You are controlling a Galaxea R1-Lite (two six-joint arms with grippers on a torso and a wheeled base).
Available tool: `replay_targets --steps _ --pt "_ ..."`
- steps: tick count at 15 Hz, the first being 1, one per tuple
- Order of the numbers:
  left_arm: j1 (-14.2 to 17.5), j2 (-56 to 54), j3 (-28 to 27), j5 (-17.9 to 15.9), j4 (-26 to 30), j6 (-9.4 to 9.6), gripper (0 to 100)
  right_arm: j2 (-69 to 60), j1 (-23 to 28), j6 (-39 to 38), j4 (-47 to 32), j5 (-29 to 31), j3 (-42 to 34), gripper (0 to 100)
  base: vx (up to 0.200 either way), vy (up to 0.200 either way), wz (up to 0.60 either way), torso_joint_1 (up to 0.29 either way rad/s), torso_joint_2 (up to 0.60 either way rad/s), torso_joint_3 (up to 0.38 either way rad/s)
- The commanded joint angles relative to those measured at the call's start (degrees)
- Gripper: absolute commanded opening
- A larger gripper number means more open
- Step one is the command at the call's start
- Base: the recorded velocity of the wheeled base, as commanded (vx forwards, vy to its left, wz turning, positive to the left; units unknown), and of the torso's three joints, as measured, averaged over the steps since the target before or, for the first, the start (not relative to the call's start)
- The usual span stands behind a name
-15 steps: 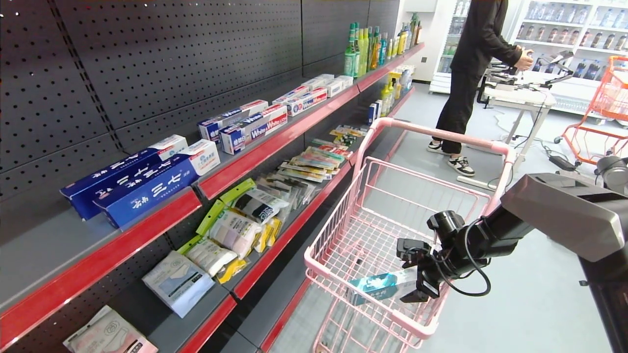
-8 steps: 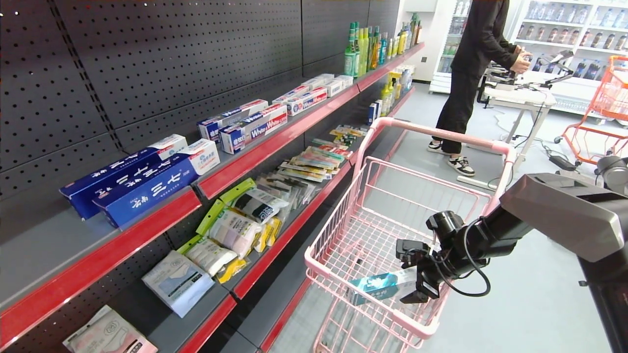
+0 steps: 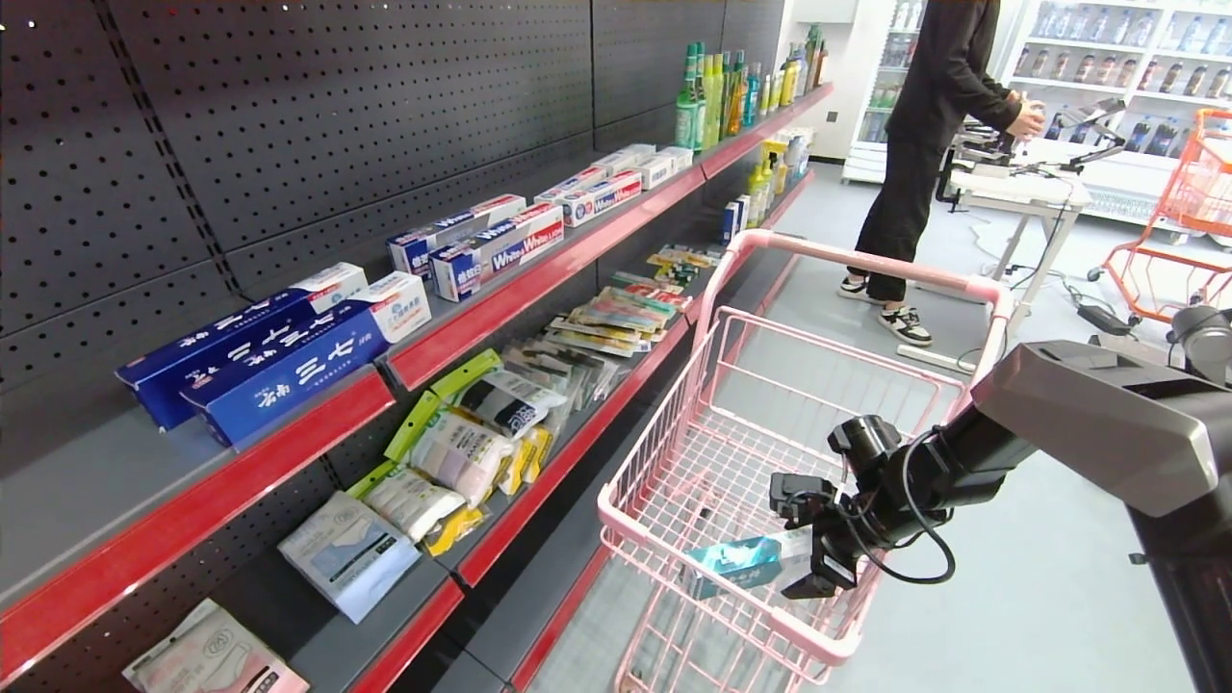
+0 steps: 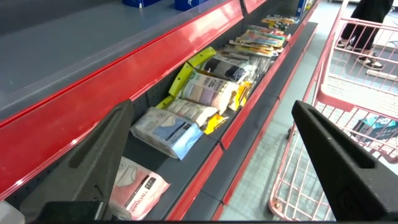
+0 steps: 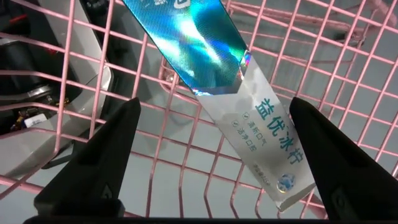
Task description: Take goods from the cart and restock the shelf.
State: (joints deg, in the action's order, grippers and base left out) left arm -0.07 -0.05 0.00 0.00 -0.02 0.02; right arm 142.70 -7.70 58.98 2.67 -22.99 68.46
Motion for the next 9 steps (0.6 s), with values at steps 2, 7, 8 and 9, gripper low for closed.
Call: replay_targets --steps 2,7,8,9 --pt "0.0 0.0 0.0 0.0 0.0 -0.02 100 0.0 0.1 -0.1 0.1 -0.3 -0.2 100 0.000 0.000 0.00 -0.112 0.24 0.134" --pt "0.0 0.0 0.0 0.0 0.0 -0.02 100 0.0 0.3 -1.3 0.2 -1.9 -0.2 100 0.000 0.000 0.00 -0.016 0.04 0.022" --pt "0.0 0.0 0.0 0.1 0.0 -0.02 100 0.0 0.3 -1.5 0.2 -1.9 -0.2 100 0.000 0.000 0.00 0.000 0.00 0.000" --pt "0.0 0.0 0.0 0.0 0.0 -0.02 100 0.0 0.3 -1.5 0.2 -1.9 -0.2 100 0.000 0.000 0.00 0.000 0.00 0.000"
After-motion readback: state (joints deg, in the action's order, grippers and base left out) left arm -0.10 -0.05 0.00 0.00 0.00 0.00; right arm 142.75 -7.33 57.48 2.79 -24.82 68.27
